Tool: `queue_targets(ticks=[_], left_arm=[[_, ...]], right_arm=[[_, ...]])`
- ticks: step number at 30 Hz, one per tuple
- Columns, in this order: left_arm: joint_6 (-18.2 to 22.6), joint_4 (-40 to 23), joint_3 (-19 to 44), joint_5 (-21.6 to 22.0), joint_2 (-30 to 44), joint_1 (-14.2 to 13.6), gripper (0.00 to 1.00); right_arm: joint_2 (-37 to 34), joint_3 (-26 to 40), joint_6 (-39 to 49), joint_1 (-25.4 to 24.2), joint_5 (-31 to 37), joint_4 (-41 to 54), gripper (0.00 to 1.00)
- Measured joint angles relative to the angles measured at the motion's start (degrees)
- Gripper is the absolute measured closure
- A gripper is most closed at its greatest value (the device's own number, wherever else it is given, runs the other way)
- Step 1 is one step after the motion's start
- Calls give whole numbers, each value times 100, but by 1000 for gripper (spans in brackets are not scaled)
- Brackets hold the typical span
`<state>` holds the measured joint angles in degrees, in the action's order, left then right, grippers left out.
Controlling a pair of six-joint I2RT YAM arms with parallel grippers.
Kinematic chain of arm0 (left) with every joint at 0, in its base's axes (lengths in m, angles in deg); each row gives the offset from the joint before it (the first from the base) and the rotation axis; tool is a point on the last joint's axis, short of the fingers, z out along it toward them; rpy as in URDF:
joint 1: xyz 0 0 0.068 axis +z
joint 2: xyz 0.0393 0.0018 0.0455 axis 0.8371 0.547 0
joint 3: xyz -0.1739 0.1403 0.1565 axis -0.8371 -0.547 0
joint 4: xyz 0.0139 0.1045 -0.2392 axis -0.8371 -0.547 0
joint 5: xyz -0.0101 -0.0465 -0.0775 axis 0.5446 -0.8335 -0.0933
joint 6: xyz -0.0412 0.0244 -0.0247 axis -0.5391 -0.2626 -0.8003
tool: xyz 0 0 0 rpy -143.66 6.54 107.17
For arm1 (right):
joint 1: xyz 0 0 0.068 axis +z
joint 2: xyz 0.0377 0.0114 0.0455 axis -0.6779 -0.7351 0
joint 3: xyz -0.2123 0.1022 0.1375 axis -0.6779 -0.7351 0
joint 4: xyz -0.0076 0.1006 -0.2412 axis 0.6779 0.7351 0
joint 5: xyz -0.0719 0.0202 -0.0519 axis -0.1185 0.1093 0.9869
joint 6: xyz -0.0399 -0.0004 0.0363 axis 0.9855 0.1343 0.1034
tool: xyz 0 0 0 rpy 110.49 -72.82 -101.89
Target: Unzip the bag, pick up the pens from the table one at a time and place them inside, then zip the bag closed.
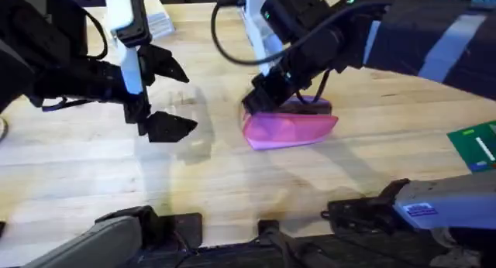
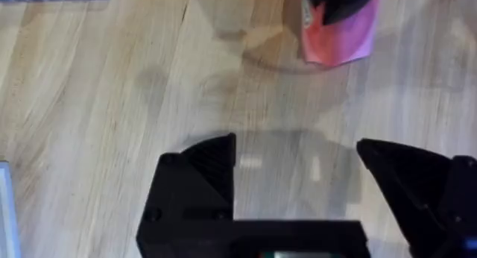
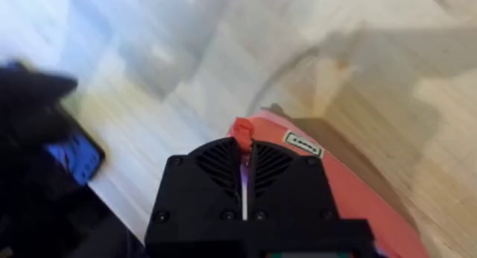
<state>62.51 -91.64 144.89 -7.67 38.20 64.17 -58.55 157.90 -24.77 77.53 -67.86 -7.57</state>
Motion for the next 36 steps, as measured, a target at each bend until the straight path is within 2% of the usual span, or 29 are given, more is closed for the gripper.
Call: queue_targets(ticks=[5,12,17,18,22,26,27,31,36], left_arm=[[-17,-213,0,-293,0,0,7],[-291,-320,0,-472,89,0,7],[-341,-148,0,-777,871,0,7],[-353,63,0,-917,1176,0,7],[-162,180,0,-1058,1481,-60,7],[207,249,-2,-1131,1766,-280,7],[363,493,-1,-1223,2035,-484,7],[487,914,0,-1608,2574,-835,7],[520,1085,0,-1788,2880,-1118,7]], right_arm=[[55,0,-747,-214,105,-426,967],[54,0,-1005,-214,150,-648,967],[54,0,-1036,-214,149,-652,967],[55,0,-1036,-214,149,-653,967],[52,0,-1038,-214,149,-658,968],[55,0,-1053,-214,149,-664,968],[55,0,-1054,-214,149,-665,968],[54,0,-1054,-214,150,-669,968],[55,0,-1054,-214,149,-669,968]])
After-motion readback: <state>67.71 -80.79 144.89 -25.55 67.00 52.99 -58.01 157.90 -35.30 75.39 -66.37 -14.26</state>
